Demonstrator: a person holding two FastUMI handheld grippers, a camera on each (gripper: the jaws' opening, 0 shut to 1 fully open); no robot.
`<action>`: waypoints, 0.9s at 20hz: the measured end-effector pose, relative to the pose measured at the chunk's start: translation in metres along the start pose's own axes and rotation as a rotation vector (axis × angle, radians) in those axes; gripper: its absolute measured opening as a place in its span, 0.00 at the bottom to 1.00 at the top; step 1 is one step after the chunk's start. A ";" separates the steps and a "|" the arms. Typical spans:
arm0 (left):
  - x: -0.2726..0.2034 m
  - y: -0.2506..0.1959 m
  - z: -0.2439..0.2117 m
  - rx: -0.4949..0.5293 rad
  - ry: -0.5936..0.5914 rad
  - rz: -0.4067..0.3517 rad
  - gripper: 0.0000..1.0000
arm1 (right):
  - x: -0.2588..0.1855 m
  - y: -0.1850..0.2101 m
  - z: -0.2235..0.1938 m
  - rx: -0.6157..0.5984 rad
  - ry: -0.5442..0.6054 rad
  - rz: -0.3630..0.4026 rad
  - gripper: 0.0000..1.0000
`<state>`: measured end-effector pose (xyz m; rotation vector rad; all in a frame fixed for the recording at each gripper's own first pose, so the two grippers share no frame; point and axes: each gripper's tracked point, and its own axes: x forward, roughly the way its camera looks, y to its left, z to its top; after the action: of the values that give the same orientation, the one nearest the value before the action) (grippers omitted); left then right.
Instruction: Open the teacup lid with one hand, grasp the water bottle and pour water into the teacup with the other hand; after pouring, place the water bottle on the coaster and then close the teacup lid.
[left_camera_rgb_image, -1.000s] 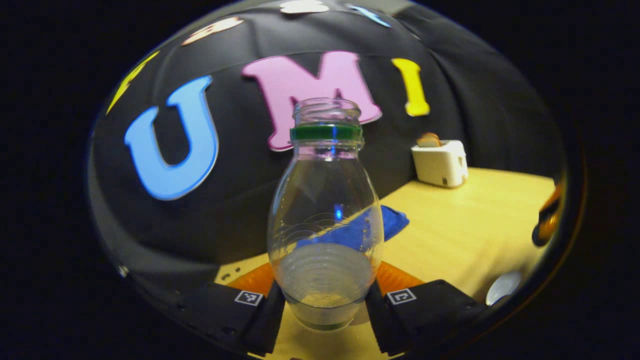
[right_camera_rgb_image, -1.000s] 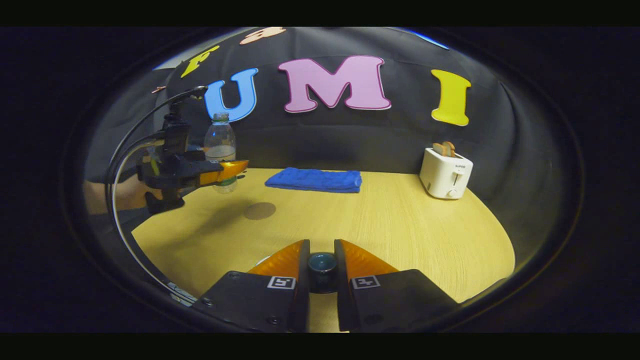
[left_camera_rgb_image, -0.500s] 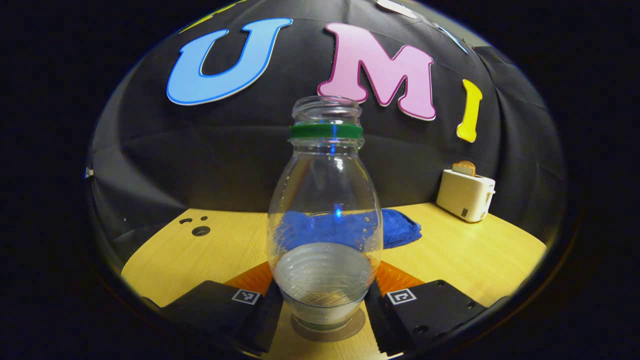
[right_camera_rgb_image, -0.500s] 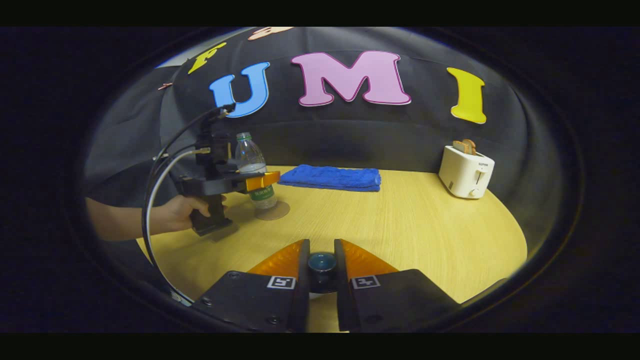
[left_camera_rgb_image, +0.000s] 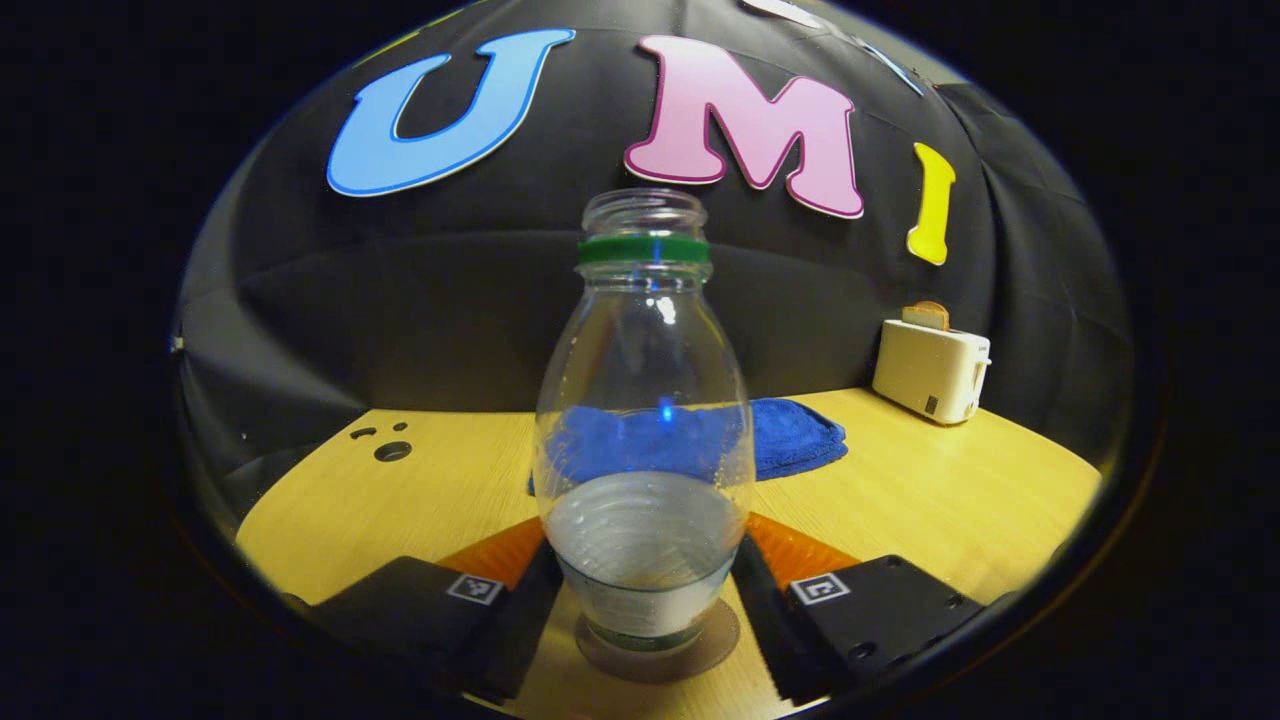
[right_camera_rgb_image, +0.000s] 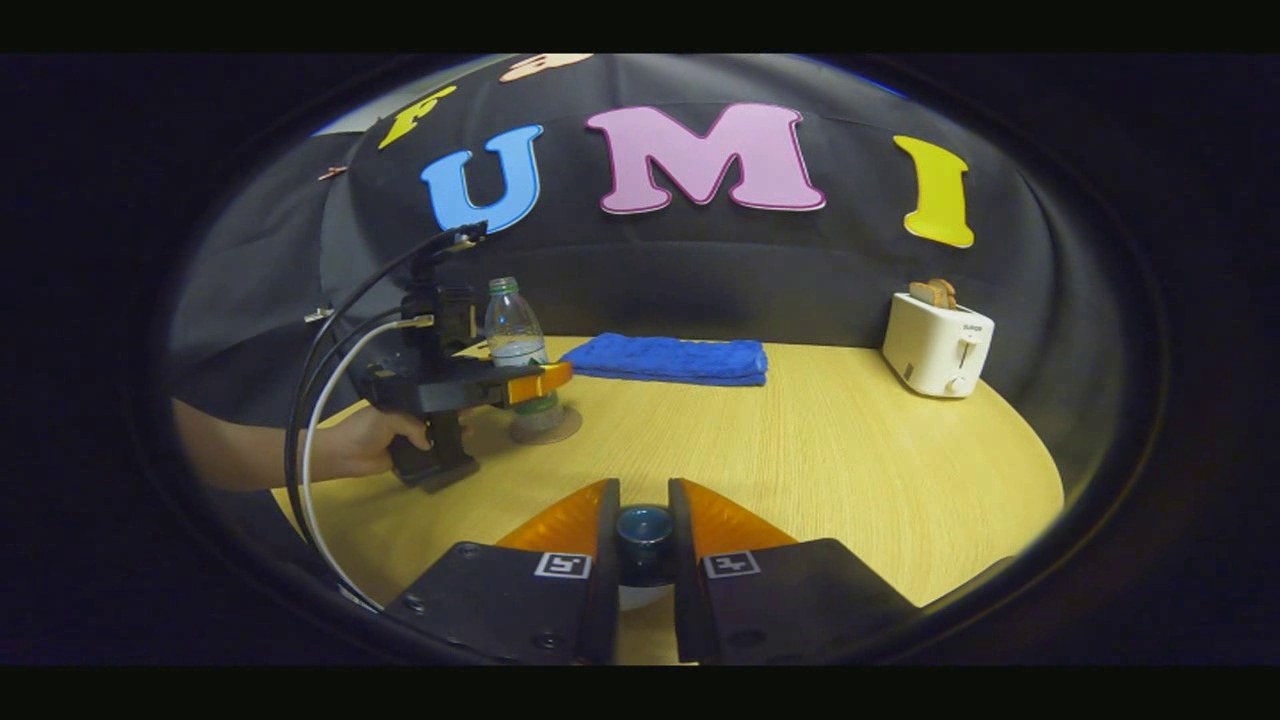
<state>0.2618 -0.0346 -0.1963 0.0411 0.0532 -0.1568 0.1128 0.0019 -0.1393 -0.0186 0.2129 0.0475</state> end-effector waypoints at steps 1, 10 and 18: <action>-0.004 -0.002 -0.001 0.000 0.008 -0.004 0.98 | -0.001 0.000 0.001 0.001 -0.001 0.002 0.21; -0.102 -0.001 -0.029 -0.001 0.134 -0.020 0.98 | -0.009 0.007 0.007 0.012 -0.025 0.030 0.21; -0.196 0.022 -0.041 -0.029 0.161 0.140 0.96 | 0.001 0.023 -0.029 -0.026 -0.059 0.075 0.26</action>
<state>0.0701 0.0197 -0.2253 0.0285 0.2127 -0.0128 0.1062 0.0243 -0.1682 -0.0354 0.1542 0.1258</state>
